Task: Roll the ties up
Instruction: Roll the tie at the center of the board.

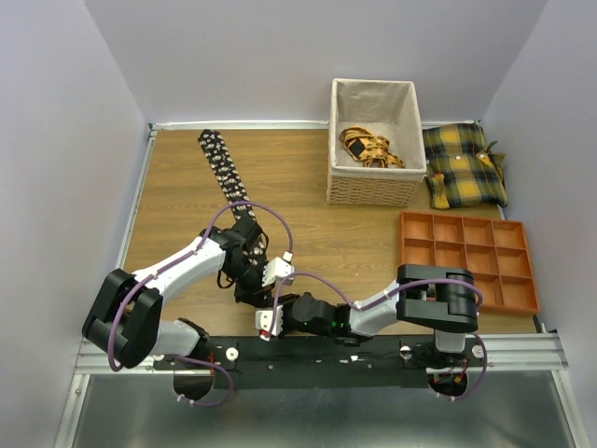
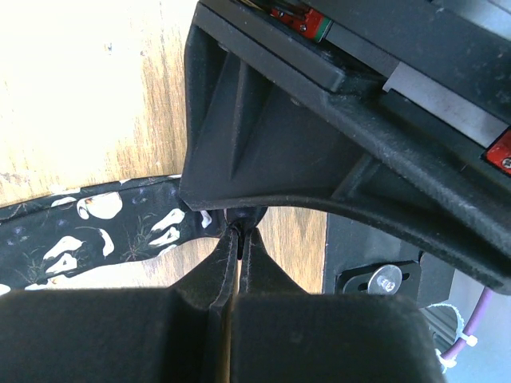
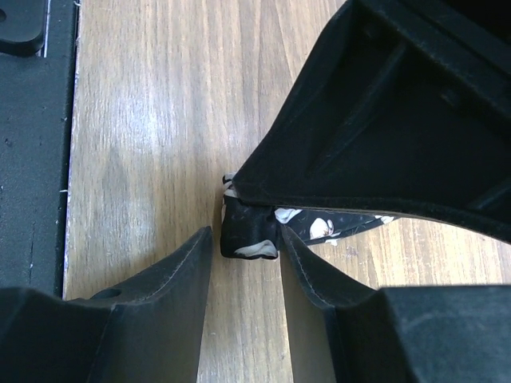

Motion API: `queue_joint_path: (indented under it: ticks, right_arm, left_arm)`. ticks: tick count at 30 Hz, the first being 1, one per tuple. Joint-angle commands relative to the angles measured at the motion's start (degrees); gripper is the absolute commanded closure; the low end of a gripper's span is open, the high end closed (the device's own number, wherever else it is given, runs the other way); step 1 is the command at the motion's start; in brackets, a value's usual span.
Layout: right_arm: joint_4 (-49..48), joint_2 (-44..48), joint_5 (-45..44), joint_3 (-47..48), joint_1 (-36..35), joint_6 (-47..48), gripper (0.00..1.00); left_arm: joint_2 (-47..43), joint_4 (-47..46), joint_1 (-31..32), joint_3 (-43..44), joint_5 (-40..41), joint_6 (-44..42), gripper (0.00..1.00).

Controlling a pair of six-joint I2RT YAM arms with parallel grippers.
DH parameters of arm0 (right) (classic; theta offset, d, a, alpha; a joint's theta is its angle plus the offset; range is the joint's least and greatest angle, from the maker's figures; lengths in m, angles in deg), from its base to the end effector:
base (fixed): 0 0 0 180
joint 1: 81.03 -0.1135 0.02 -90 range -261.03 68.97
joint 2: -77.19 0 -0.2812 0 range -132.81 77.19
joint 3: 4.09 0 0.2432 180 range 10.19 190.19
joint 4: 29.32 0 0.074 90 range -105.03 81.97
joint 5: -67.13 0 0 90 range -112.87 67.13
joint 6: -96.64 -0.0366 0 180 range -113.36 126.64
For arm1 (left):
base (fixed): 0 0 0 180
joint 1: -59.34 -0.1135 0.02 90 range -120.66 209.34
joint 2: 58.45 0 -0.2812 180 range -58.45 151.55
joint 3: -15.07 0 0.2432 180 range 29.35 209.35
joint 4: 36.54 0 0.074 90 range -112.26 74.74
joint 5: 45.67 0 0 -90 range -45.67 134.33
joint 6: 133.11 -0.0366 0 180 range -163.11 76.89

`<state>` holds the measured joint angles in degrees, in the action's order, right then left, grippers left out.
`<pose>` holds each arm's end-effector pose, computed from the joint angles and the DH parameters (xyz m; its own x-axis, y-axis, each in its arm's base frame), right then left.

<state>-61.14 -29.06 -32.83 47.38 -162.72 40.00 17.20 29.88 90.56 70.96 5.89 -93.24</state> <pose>0.0554 0.3358 0.1419 0.4762 -0.4873 -0.7320 -0.8258 0.0383 -0.5627 0.1473 -0.1159 0.2013 -0.2082 0.8292 -0.5188 0.9379 0.0187 -0.3465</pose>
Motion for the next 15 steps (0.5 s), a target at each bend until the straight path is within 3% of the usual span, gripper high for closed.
queue_joint_path:
  ticks: [1,10,13,15]
  right_arm:
    - [1.5,-1.0,-2.3,1.5,-0.2,-0.9,0.52]
    - [2.6,-0.8,-0.8,3.1,0.1,-0.1,0.57]
    - [3.6,-0.7,0.5,3.6,0.5,-0.3,0.68]
    - [4.3,-0.5,1.4,3.6,0.7,-1.4,0.84]
  left_arm:
    - [0.4,0.9,-0.2,1.0,-2.1,-0.7,1.0]
    - [0.4,0.8,-0.2,1.0,-2.1,-0.7,1.0]
    - [0.3,0.9,-0.2,1.0,-2.1,-0.7,1.0]
    - [0.2,0.9,-0.2,1.0,-2.0,-0.5,1.0]
